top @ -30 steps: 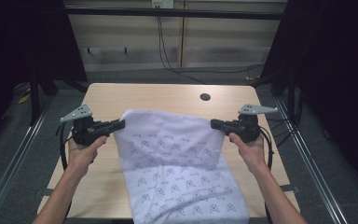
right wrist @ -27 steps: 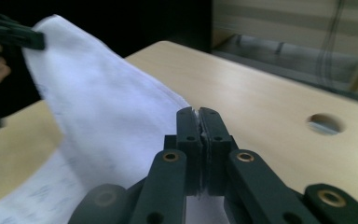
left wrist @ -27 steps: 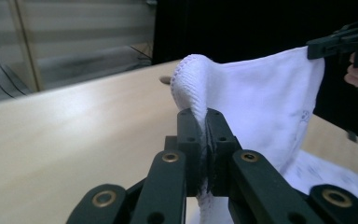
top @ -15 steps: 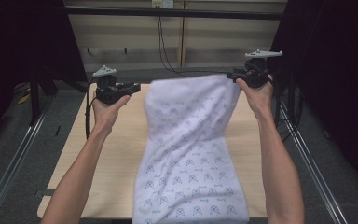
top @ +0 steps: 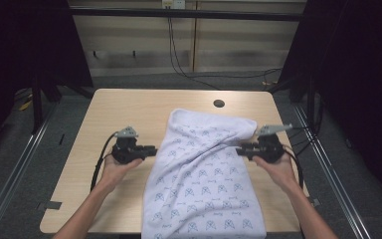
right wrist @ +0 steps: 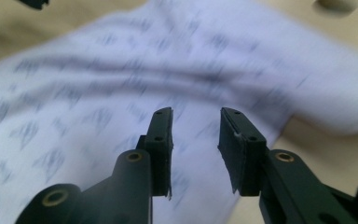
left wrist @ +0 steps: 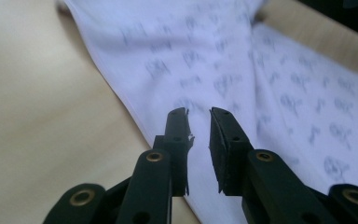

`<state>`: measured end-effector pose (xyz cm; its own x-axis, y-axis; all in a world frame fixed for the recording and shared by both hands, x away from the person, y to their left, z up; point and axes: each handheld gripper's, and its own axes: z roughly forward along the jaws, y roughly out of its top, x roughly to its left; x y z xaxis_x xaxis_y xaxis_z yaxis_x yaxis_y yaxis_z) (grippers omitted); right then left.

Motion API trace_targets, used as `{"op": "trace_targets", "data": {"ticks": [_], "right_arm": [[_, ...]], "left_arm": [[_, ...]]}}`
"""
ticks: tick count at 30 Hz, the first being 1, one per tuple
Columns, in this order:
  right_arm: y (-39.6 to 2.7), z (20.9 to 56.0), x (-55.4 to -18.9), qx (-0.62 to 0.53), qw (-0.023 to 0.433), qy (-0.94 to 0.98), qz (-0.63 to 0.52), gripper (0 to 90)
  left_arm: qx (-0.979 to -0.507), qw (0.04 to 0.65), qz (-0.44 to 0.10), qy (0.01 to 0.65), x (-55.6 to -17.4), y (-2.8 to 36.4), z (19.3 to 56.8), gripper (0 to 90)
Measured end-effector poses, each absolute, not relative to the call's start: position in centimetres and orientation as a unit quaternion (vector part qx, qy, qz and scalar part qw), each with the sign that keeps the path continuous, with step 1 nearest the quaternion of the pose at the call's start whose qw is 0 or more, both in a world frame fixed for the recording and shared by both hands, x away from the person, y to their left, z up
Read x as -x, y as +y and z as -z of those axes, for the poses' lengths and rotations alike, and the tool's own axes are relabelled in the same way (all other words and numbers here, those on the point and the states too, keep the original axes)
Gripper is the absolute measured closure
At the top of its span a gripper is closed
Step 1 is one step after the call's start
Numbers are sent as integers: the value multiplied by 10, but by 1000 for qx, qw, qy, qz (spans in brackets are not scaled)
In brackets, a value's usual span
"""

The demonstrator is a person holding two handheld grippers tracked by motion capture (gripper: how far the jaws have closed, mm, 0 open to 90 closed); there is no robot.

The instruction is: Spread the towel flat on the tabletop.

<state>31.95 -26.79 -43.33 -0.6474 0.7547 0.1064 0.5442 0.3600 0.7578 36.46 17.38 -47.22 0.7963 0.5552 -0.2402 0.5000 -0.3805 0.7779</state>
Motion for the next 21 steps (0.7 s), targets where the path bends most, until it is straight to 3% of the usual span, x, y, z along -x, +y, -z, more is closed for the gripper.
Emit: {"op": "trace_targets", "data": {"ticks": [3, 8, 10, 13, 21], "right_arm": [[-264, 468, -296, -399, 99, 833, -370, 653], [-264, 496, -281, -398, 116, 845, -337, 587], [-264, 498, -277, -401, 130, 840, -341, 629], [-262, 496, -268, -389, 141, 849, -329, 854], [-281, 493, -225, -415, 114, 840, -331, 882]], "left_arm": [[-854, 423, -23, 303, -358, 162, 486, 724], [-862, 413, -18, 295, -358, 152, 497, 685], [-868, 403, -18, 291, -356, 149, 501, 687], [-867, 404, -26, 290, -351, 149, 503, 689], [-862, 402, -40, 306, -338, 161, 502, 689]]}}
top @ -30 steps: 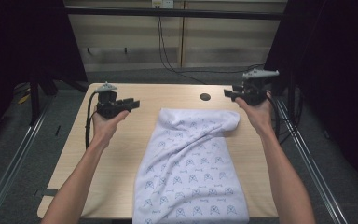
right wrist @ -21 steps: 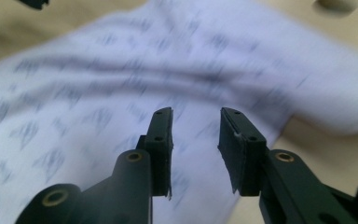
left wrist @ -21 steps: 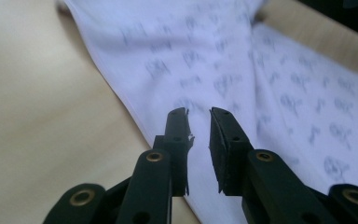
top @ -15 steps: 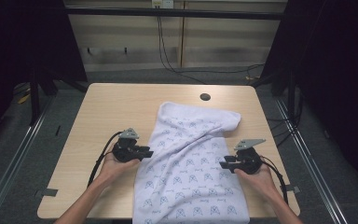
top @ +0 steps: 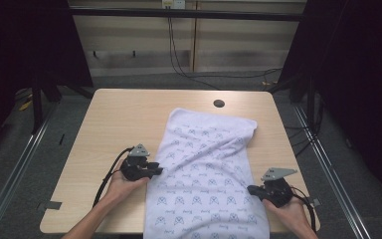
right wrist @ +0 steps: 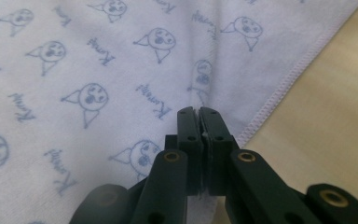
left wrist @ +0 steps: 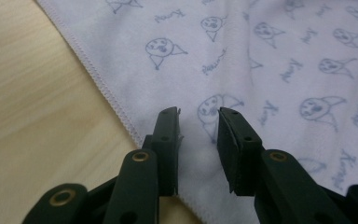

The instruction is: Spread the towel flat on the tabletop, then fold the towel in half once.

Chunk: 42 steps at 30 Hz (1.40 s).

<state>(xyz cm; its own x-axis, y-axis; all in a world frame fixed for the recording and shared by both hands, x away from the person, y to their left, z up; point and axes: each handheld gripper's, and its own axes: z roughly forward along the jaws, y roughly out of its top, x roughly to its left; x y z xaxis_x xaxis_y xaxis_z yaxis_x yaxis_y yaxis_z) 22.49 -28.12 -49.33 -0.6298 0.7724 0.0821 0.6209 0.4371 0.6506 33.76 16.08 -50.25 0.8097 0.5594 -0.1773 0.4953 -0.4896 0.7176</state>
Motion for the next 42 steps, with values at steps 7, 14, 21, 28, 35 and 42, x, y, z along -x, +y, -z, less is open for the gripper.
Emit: {"op": "trace_targets", "data": {"ticks": [7, 14, 21, 28, 35, 42], "right_arm": [[-283, 492, -191, -398, 57, 848, -346, 866], [-277, 490, -178, -382, 9, 857, -345, 812], [-279, 478, -210, -403, 64, 818, -405, 710], [-263, 479, -275, -420, 95, 804, -411, 666], [-244, 497, -316, -423, 104, 816, -381, 671], [-242, 502, -306, -424, 113, 819, -370, 653]], "left_arm": [[-863, 402, -20, 305, -310, 174, 501, 653], [-869, 393, 13, 299, -282, 189, 497, 655], [-851, 423, -4, 310, -309, 192, 491, 791], [-834, 429, -29, 345, -361, 178, 492, 754], [-848, 408, -16, 338, -367, 173, 505, 826], [-858, 398, -28, 322, -358, 170, 503, 832]]}}
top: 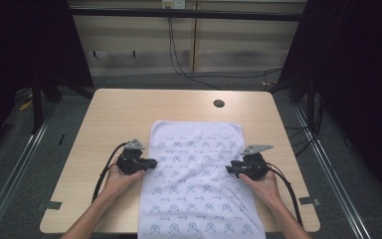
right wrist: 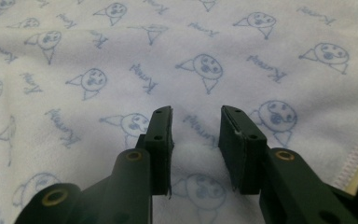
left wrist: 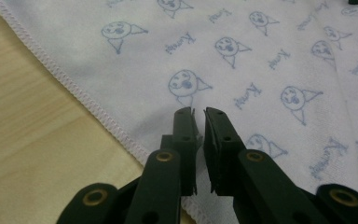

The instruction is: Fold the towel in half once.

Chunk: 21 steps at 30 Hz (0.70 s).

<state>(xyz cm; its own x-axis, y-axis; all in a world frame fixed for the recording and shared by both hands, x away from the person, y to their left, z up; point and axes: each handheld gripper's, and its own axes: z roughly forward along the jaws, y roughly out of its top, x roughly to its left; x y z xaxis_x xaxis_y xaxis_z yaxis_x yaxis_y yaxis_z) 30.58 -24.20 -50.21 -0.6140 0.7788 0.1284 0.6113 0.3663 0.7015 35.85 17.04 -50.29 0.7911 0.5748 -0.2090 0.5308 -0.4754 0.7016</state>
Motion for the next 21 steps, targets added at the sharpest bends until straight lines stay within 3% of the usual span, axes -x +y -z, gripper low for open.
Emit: {"op": "trace_targets", "data": {"ticks": [14, 17, 21], "right_arm": [[-248, 494, -225, -390, 51, 847, -357, 672], [-247, 492, -211, -379, 40, 853, -355, 686], [-251, 483, -218, -382, 59, 839, -383, 638]], "left_arm": [[-876, 391, 31, 281, -283, 184, 499, 840], [-880, 384, 30, 278, -271, 186, 496, 816], [-875, 397, 35, 275, -279, 184, 491, 688]]}}
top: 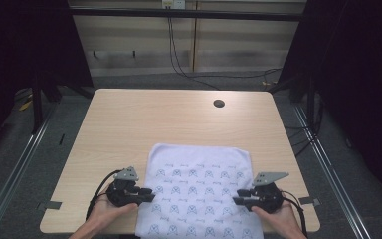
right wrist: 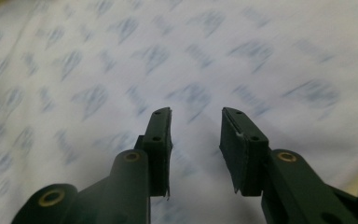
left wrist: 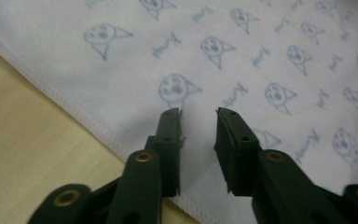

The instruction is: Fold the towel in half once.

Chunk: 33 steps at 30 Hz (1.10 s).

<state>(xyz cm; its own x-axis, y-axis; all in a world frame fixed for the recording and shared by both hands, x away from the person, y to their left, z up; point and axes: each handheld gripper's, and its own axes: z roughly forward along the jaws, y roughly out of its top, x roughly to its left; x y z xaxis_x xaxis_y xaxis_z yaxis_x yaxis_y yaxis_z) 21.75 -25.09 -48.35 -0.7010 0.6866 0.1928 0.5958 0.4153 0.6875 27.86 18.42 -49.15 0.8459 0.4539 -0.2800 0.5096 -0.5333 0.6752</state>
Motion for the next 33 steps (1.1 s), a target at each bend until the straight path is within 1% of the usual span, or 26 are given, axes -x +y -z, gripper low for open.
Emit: {"op": "trace_targets", "data": {"ticks": [2, 3, 4, 5, 6, 9, 12, 15, 17, 20, 23, 26, 29, 31, 33], "right_arm": [[-259, 477, -232, -398, 85, 822, -399, 613], [-267, 473, -248, -412, 101, 812, -401, 607], [-271, 472, -256, -419, 112, 809, -396, 602], [-274, 471, -265, -428, 121, 805, -394, 590], [-280, 472, -281, -437, 123, 798, -395, 584], [-287, 477, -315, -450, 134, 794, -387, 561], [-287, 483, -337, -460, 143, 791, -378, 549], [-286, 488, -350, -463, 138, 790, -377, 539], [-284, 491, -355, -464, 150, 791, -368, 535], [-284, 497, -356, -467, 150, 797, -353, 529], [-286, 502, -355, -472, 144, 800, -343, 544], [-285, 501, -354, -473, 144, 800, -340, 620], [-283, 503, -351, -467, 143, 800, -349, 744], [-280, 502, -351, -464, 136, 803, -348, 804], [-279, 503, -351, -463, 131, 802, -354, 832]], "left_arm": [[-863, 417, 34, 284, -290, 184, 485, 615], [-860, 420, 31, 286, -295, 184, 483, 574], [-858, 420, 26, 294, -299, 183, 481, 541], [-856, 420, 14, 302, -307, 182, 479, 484], [-854, 419, 9, 307, -314, 181, 477, 446], [-842, 426, -7, 330, -338, 178, 474, 405], [-831, 432, -18, 349, -366, 174, 471, 394], [-828, 428, -27, 361, -386, 170, 474, 403], [-824, 430, -30, 368, -392, 171, 478, 395], [-829, 416, -31, 372, -397, 173, 486, 387], [-832, 408, -36, 376, -400, 174, 492, 407], [-832, 400, -45, 382, -404, 174, 498, 450], [-834, 396, -51, 381, -407, 173, 501, 498], [-833, 402, -40, 379, -410, 173, 501, 509], [-836, 398, -39, 375, -410, 170, 502, 529]]}}
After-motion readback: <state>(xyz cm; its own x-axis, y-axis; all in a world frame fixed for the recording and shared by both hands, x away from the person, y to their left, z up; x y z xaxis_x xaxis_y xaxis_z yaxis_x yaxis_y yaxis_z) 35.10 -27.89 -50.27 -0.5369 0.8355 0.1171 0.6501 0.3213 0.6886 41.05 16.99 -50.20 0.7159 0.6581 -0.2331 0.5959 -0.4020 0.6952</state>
